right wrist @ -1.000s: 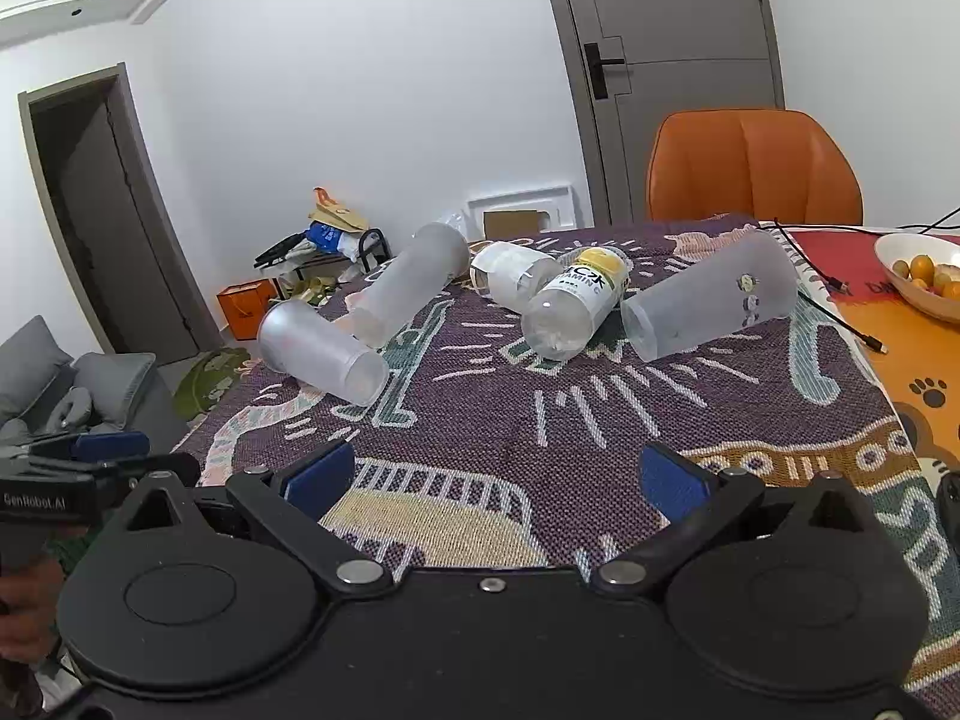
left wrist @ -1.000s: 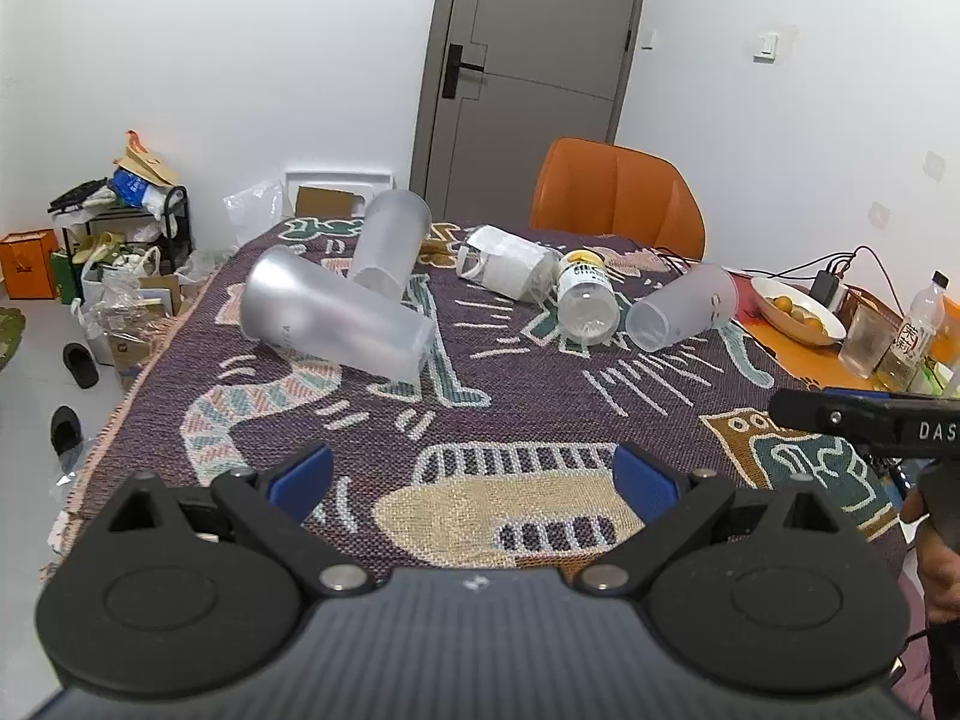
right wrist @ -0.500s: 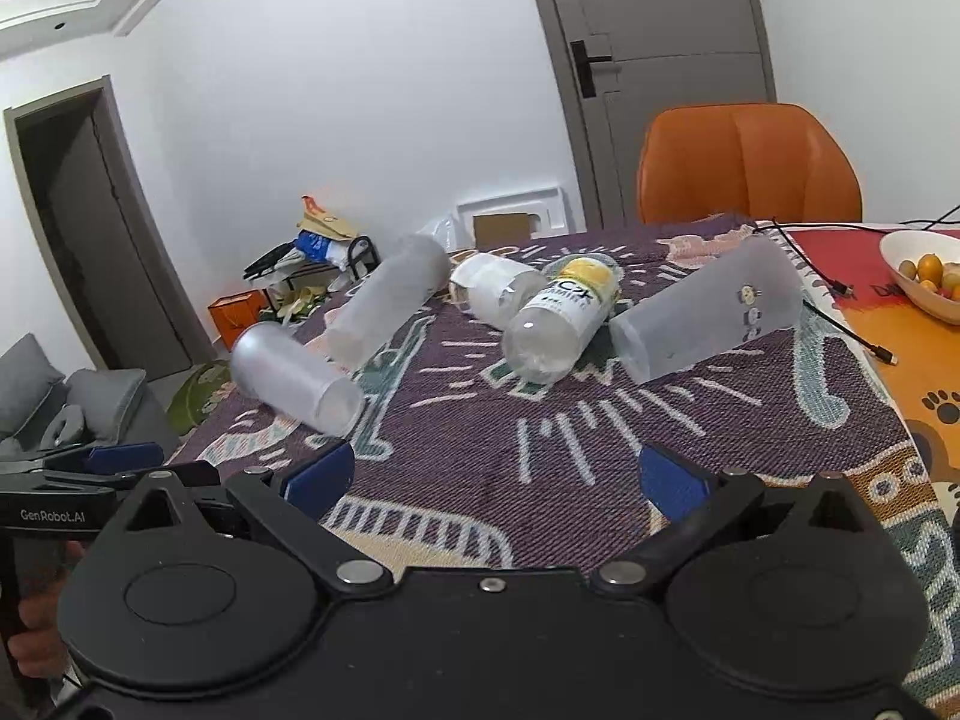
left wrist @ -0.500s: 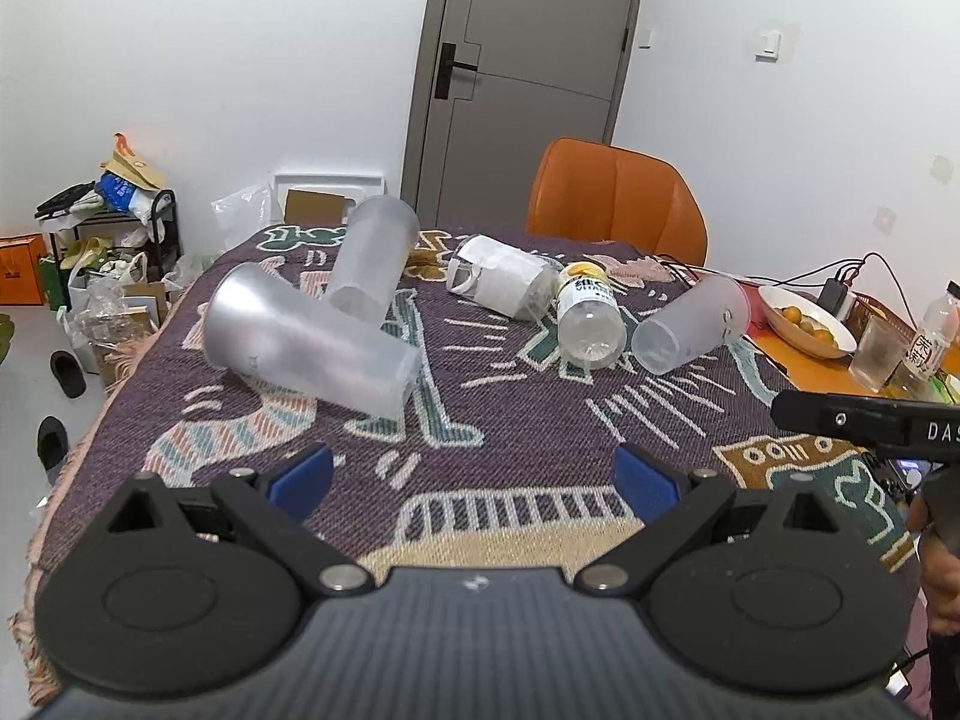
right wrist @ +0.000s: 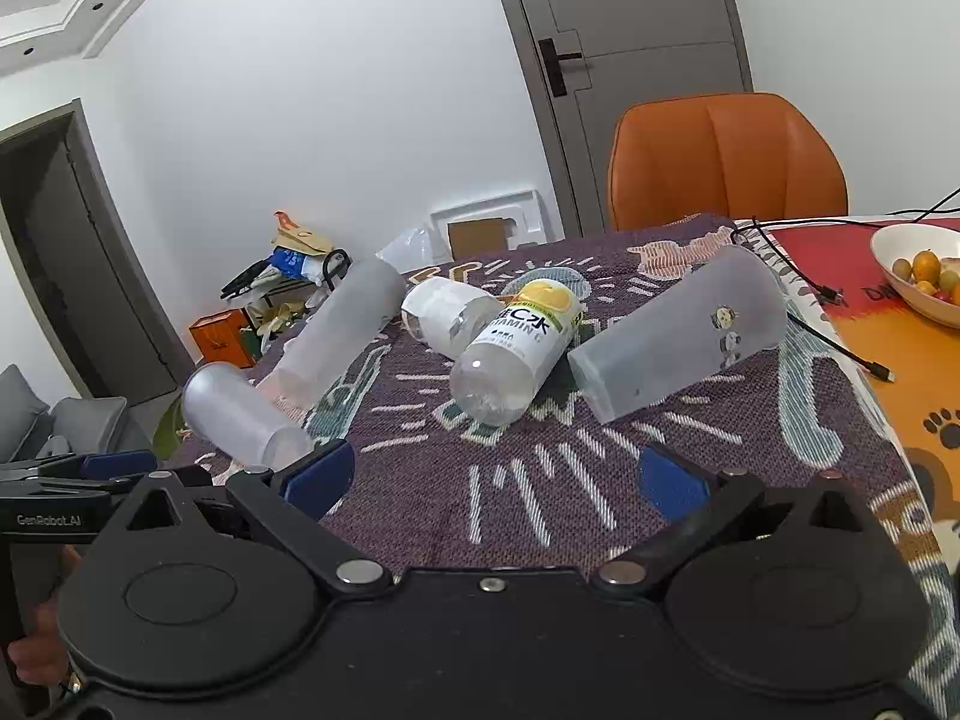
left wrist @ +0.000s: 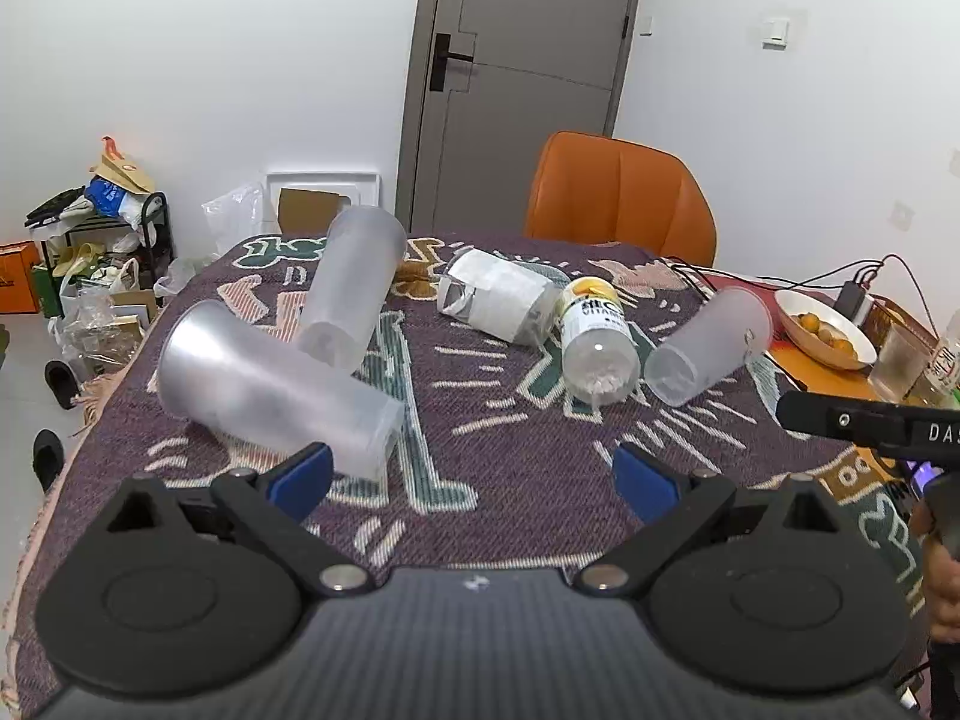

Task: Flip cup upright
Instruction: 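Move the right tool toward the lying Vitamin C bottle, then close the right gripper around the Vitamin C bottle's body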

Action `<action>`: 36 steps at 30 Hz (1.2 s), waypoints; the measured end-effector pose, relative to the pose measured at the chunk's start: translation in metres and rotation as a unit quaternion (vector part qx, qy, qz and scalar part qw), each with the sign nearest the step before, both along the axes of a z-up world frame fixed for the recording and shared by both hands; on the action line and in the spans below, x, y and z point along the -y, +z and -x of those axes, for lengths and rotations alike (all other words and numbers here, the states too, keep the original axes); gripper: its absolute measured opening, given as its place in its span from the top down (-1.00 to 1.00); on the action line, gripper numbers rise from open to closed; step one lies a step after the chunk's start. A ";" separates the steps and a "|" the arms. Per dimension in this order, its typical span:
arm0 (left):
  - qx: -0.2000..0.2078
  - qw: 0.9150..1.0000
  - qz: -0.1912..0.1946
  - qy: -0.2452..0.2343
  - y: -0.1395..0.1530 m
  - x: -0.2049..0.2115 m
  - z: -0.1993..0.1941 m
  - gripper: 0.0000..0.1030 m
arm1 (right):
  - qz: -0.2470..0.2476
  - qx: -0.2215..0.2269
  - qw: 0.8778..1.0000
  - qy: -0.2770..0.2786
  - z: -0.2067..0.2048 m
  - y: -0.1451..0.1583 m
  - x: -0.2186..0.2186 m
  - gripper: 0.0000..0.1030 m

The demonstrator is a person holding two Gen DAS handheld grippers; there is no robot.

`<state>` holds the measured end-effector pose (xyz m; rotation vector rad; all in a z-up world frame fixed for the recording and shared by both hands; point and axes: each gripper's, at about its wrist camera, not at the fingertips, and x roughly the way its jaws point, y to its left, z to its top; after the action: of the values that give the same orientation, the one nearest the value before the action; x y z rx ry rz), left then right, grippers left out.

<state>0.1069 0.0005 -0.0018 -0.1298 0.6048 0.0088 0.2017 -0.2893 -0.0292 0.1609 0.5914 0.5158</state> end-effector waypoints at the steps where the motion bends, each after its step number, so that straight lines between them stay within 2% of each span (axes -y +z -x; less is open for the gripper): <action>1: -0.001 1.000 0.001 0.001 0.000 0.000 -0.005 -0.92 | -0.002 -0.001 1.000 0.000 -0.005 0.000 -0.001 -1.00; 6: -0.002 1.000 0.005 -0.004 0.002 -0.003 -0.026 -0.92 | -0.009 -0.014 1.000 0.001 -0.029 0.000 -0.008 -0.99; 10: -0.005 1.000 0.005 -0.001 0.002 -0.005 -0.045 -0.92 | -0.016 -0.035 0.999 0.004 -0.050 -0.001 -0.014 -0.87; 17: -0.016 1.000 0.014 0.000 -0.002 -0.012 -0.077 -0.92 | -0.015 -0.058 0.998 0.006 -0.085 -0.001 -0.028 -0.87; 31: -0.035 0.999 0.024 0.017 -0.012 -0.027 -0.132 -0.92 | 0.017 -0.097 0.995 0.000 -0.152 -0.004 -0.064 -0.84; 36: -0.044 0.998 0.034 0.024 -0.016 -0.032 -0.148 -0.92 | 0.031 -0.123 0.992 -0.005 -0.172 -0.014 -0.076 -0.70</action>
<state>0.2545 0.0329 -0.0180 -0.2103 0.6900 0.0399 0.3742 -0.2138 -0.0436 0.1705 0.8452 0.4699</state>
